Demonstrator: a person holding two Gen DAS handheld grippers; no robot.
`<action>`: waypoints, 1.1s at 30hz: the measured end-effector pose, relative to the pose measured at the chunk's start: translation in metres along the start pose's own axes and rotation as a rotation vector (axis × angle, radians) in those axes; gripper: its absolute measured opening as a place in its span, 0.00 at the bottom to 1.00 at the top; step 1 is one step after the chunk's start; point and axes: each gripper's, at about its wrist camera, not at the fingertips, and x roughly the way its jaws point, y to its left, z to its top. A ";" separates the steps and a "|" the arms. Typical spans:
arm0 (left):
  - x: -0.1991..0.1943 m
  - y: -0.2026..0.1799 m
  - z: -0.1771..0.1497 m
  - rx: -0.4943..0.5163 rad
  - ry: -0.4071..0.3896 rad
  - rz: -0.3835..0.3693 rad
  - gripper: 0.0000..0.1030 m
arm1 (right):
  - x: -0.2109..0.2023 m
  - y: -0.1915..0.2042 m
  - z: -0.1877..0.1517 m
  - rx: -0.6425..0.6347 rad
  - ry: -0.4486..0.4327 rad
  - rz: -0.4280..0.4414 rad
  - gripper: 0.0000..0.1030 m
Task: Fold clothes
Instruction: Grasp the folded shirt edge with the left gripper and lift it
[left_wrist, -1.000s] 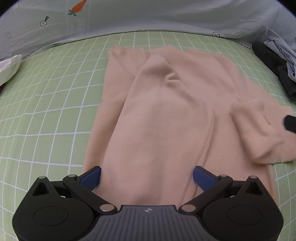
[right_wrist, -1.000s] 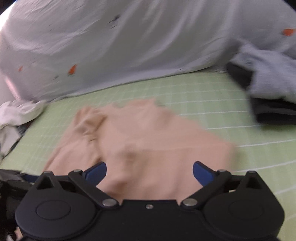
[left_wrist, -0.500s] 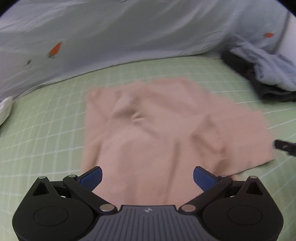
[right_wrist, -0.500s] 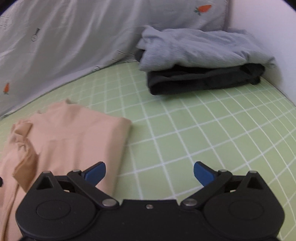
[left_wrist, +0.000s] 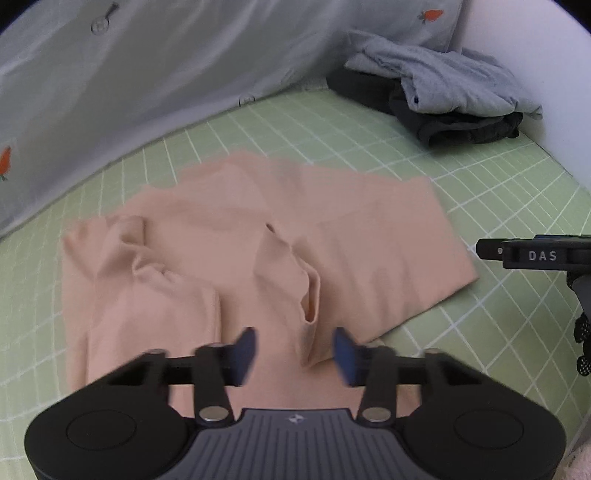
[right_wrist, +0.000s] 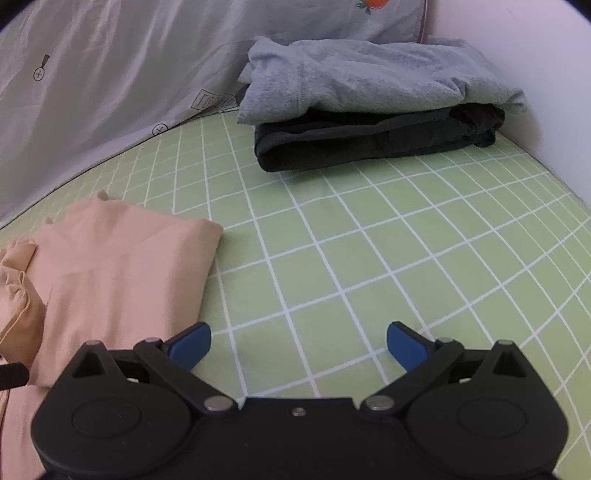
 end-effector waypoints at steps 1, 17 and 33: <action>0.002 0.003 -0.001 -0.016 -0.003 -0.010 0.18 | 0.000 -0.001 0.000 0.001 0.004 0.000 1.00; -0.050 0.100 -0.014 -0.199 -0.246 0.194 0.03 | -0.040 0.031 -0.032 -0.050 0.007 -0.036 1.00; -0.103 0.278 -0.054 -0.462 -0.363 0.347 0.03 | -0.076 0.142 -0.090 -0.211 0.040 -0.070 1.00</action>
